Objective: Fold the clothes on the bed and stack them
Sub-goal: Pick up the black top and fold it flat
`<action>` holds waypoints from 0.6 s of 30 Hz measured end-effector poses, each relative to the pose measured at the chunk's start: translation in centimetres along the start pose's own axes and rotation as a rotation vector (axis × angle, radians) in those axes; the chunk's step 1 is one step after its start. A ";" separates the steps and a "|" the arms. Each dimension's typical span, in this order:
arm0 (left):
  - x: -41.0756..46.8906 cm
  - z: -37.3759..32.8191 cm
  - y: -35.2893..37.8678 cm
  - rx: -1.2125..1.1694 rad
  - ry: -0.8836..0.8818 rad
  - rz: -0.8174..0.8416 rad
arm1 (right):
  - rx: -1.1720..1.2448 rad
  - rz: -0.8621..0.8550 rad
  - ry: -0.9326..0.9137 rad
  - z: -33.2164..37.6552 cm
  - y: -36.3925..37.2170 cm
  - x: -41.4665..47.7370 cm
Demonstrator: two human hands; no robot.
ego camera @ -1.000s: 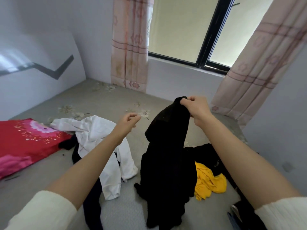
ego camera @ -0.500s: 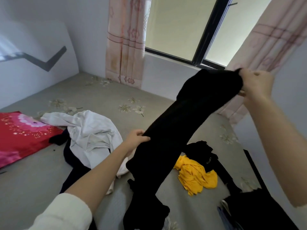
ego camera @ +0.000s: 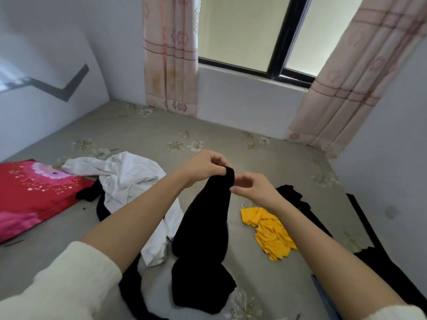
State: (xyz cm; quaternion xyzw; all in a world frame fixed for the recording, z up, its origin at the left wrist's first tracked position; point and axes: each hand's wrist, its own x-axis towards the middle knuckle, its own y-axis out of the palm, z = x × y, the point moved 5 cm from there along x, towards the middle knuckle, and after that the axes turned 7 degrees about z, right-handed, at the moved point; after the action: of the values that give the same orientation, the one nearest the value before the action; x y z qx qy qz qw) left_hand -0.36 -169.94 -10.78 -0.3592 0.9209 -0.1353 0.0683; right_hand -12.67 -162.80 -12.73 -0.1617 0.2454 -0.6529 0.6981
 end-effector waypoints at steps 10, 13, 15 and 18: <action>-1.0 1.7 -1.0 -0.061 -0.070 -0.041 | 0.086 -0.163 -0.015 0.9 1.5 0.8; -1.1 2.5 -0.4 -0.060 -0.070 -0.033 | 0.166 -0.293 -0.016 2.3 -0.5 1.1; -1.4 3.5 0.8 -0.051 -0.089 0.013 | 0.098 -0.355 -0.070 4.5 -2.5 1.5; -1.6 5.1 1.5 -0.081 -0.113 0.021 | 0.092 -0.455 -0.126 7.3 -6.1 1.8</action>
State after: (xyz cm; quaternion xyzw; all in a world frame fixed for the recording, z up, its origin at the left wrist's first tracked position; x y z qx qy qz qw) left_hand 1.01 -168.84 -16.07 -0.3590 0.9240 -0.0767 0.1069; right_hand -13.62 -165.86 -3.60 -0.2210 0.1287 -0.7926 0.5536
